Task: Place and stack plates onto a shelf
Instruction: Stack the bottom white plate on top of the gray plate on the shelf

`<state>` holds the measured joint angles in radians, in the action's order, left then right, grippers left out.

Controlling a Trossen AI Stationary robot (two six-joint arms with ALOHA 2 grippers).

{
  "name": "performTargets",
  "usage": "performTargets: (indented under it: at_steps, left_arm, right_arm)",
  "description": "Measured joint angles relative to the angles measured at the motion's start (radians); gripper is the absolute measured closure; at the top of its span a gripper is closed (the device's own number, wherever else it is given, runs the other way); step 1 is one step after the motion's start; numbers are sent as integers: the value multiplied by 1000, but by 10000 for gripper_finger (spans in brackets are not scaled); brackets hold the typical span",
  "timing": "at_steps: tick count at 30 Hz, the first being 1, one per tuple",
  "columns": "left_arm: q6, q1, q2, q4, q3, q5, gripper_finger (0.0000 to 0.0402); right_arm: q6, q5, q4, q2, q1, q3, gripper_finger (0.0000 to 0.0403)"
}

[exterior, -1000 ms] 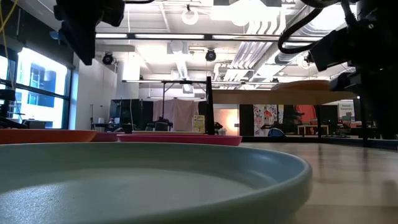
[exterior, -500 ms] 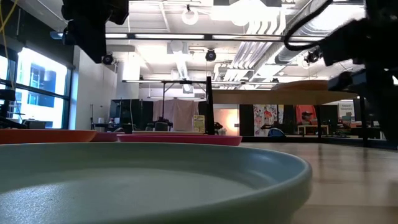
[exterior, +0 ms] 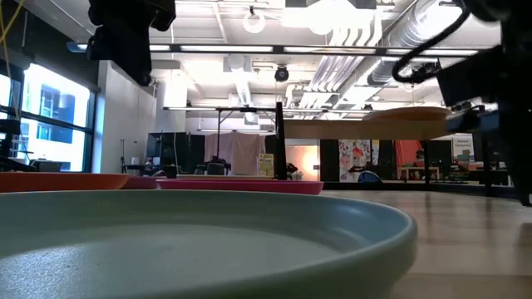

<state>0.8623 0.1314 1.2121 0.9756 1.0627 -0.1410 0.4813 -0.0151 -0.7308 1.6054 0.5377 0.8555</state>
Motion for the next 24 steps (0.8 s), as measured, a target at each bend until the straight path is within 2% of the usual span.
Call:
performTargets:
  at_steps: [9,12,16,24]
  left_arm:
    - [2,0,0,-7,0,0,284]
    - [2,0,0,-6,0,0,284]
    - [2,0,0,-6,0,0,284]
    - [2,0,0,-6,0,0,284]
  right_arm:
    - [53,33,30,-2,0,-38,311]
    - [59,49,33,-2,-1,-38,336]
    - [60,73,32,-4,-1,-37,392]
    - [153,104,31,-18,-1,-39,399]
